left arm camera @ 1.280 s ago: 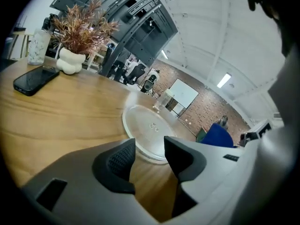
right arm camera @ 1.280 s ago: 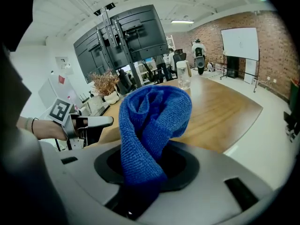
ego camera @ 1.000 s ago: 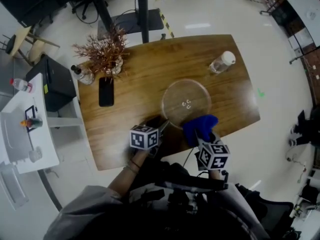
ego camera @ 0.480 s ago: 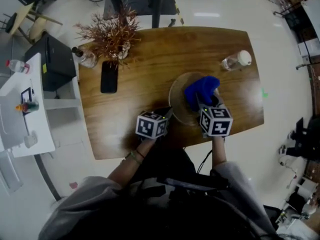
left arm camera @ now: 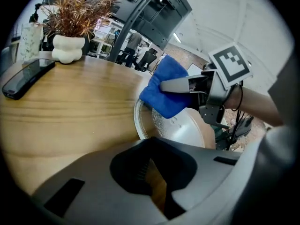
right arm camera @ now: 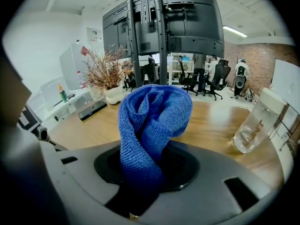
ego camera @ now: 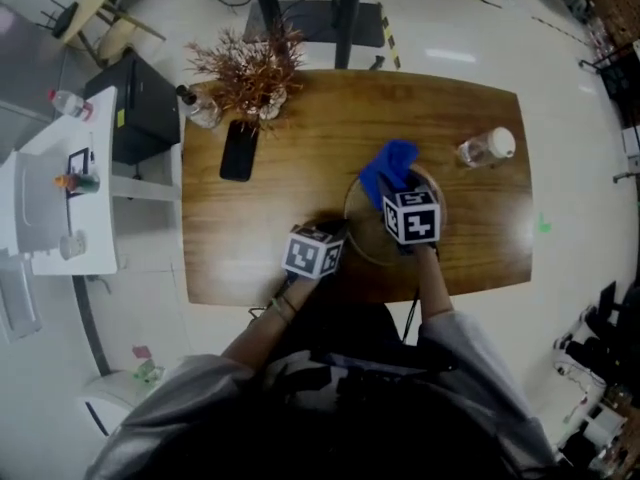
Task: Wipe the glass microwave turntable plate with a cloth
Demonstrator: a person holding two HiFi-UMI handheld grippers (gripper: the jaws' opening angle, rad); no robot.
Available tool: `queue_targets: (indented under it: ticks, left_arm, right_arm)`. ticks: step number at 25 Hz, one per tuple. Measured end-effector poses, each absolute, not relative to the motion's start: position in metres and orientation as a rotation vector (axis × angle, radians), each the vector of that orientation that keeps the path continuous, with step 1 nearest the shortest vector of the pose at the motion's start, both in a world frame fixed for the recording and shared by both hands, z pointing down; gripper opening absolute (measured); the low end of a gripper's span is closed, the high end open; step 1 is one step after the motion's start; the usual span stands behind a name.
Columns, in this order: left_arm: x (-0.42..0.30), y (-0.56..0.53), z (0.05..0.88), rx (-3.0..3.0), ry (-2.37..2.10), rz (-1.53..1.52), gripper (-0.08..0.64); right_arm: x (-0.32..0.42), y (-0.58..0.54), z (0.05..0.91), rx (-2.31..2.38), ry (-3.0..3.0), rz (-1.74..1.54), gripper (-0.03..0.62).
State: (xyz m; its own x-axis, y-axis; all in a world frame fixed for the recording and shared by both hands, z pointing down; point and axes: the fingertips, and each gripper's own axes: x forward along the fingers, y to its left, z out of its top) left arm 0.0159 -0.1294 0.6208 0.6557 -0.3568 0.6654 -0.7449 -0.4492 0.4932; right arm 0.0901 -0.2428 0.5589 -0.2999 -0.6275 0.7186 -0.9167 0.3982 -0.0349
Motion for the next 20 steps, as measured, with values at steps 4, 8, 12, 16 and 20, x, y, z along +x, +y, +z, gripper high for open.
queue_targets:
  ticks: [4,8,12,16,20]
  left_arm:
    - [0.014,-0.133,0.620,2.081,-0.911,0.612,-0.005]
    - [0.013,-0.134,0.620,2.083,-0.943,0.606,-0.005]
    - [0.011,-0.132,0.624,2.076,-0.965,0.616,-0.005]
    - [0.012,-0.132,0.623,2.081,-0.954,0.616,-0.005]
    - [0.011,-0.133,0.623,2.074,-0.953,0.616,-0.005]
  right_arm:
    - [0.081,-0.208,0.564,1.210,-2.099,0.625,0.152]
    - [0.078,-0.167,0.568,1.130,-2.145,0.680,0.152]
    - [0.073,-0.124,0.573,1.046,-2.174,0.708,0.152]
    - [0.072,-0.095,0.578,1.006,-2.190,0.757,0.152]
    - [0.078,-0.104,0.571,1.007,-2.200,0.769,0.152]
